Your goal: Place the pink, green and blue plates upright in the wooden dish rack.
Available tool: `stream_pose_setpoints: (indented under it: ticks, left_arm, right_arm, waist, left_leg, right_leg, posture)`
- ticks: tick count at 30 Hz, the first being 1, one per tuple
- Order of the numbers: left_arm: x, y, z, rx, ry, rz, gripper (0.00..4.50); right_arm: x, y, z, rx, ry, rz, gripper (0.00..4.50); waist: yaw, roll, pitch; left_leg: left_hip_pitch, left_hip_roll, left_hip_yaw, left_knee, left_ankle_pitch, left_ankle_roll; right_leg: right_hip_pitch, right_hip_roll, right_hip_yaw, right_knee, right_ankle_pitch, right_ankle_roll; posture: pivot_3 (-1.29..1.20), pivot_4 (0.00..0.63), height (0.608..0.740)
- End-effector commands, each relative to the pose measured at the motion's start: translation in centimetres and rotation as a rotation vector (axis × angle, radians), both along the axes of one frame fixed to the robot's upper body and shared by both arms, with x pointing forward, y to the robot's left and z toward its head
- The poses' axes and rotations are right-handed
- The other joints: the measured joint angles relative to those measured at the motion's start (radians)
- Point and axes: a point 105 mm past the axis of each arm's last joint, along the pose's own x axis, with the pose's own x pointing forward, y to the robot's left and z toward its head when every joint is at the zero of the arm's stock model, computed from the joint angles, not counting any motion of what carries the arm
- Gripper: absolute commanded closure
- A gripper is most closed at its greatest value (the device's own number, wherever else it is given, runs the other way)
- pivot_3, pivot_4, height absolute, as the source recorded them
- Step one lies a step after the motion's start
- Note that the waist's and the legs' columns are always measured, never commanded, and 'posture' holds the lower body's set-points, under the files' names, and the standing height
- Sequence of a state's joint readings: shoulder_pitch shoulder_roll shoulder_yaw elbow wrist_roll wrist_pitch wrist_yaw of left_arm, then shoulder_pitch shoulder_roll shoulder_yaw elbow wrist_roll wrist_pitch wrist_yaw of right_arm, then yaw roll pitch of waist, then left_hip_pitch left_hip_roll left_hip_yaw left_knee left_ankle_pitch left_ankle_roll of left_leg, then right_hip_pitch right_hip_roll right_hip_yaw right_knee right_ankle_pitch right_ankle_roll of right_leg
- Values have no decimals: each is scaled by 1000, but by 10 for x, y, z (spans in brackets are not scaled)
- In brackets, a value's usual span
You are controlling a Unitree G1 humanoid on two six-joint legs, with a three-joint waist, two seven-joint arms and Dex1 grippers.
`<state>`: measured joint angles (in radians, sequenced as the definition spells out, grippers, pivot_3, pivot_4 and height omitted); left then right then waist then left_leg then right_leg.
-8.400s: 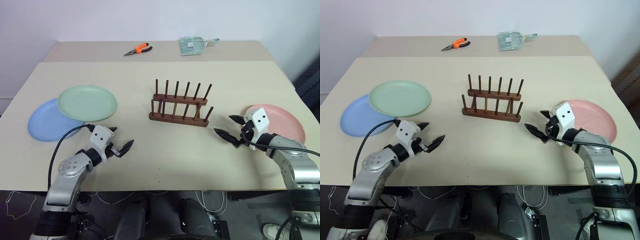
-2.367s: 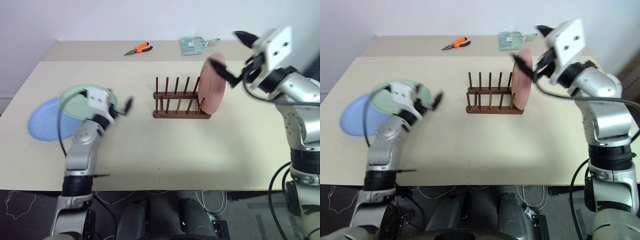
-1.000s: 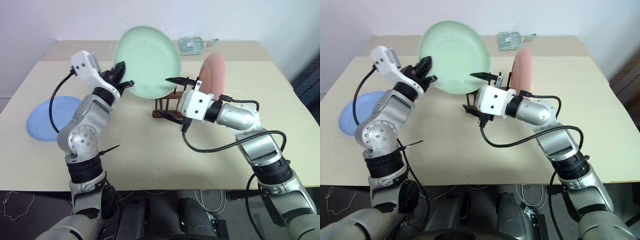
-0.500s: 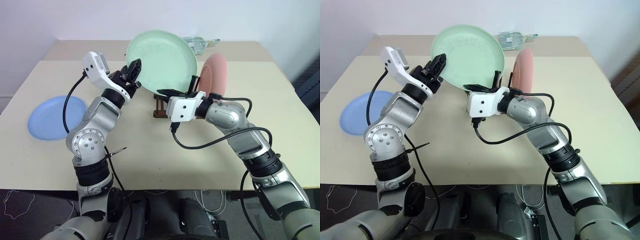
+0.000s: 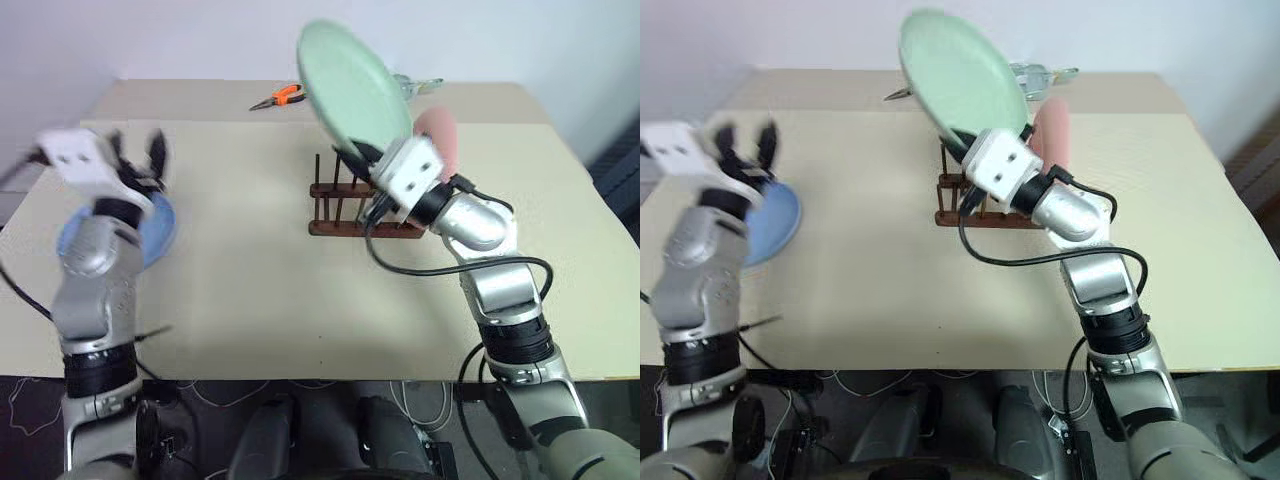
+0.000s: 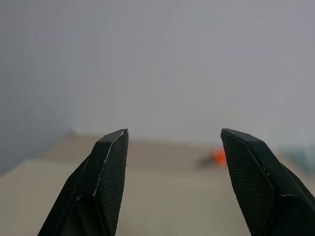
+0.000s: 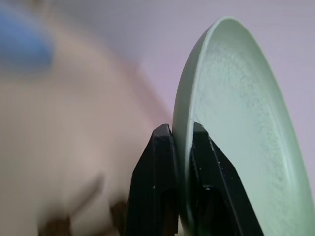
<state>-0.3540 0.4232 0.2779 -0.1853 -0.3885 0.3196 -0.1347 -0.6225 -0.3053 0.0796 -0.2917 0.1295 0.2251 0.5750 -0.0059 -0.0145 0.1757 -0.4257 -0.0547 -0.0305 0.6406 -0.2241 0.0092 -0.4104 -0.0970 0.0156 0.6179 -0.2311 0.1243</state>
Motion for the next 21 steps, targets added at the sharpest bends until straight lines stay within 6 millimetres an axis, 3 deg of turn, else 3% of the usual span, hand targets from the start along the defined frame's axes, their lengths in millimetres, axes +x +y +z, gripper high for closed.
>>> stream_pose_setpoints:
  ticks: [1, 3, 7, 15, 21]
  left_arm:
    - [-9, -49, -24, 100, 21, -193, 1453]
    - [-16, -68, -46, 121, 63, -272, 1453]
    - [-28, -96, -70, 148, 105, -396, 1453]
    - [-39, -121, -78, 135, 116, -500, 1453]
    - [-41, -123, -80, 143, 126, -507, 1453]
  right_arm:
    - [-22, -5, 38, 432, 192, 204, 4500]
    - [-19, -11, 37, 585, 314, 221, 4500]
    - [-11, -14, 20, 659, 441, 165, 4500]
    - [8, -18, -5, 764, 607, 80, 4500]
    - [23, -18, -19, 755, 715, 23, 4500]
  waist:
    - [-2, 0, 0]
    - [-5, 0, 0]
    - [-7, 1, -1]
    - [-11, 3, -1]
    - [-10, 3, -1]
  left_leg:
    - [0, 0, 0, 0, 0, 0]
    - [0, 0, 0, -3, -1, -1]
    - [0, 0, 1, -9, 0, -5]
    - [-1, 1, 2, -12, 3, -5]
    - [-1, 1, 2, -10, 4, -5]
  right_leg:
    - [0, -1, 0, 0, 0, 0]
    - [-1, -2, 1, 0, 0, -1]
    - [-8, -4, 3, 1, 0, -6]
    - [-14, 0, 7, 6, -1, -7]
    - [-14, 0, 7, 7, -1, -7]
  posture:
    - [0, 150, 738]
    - [0, 150, 738]
    - [0, 150, 738]
    - [0, 150, 738]
    - [0, 150, 738]
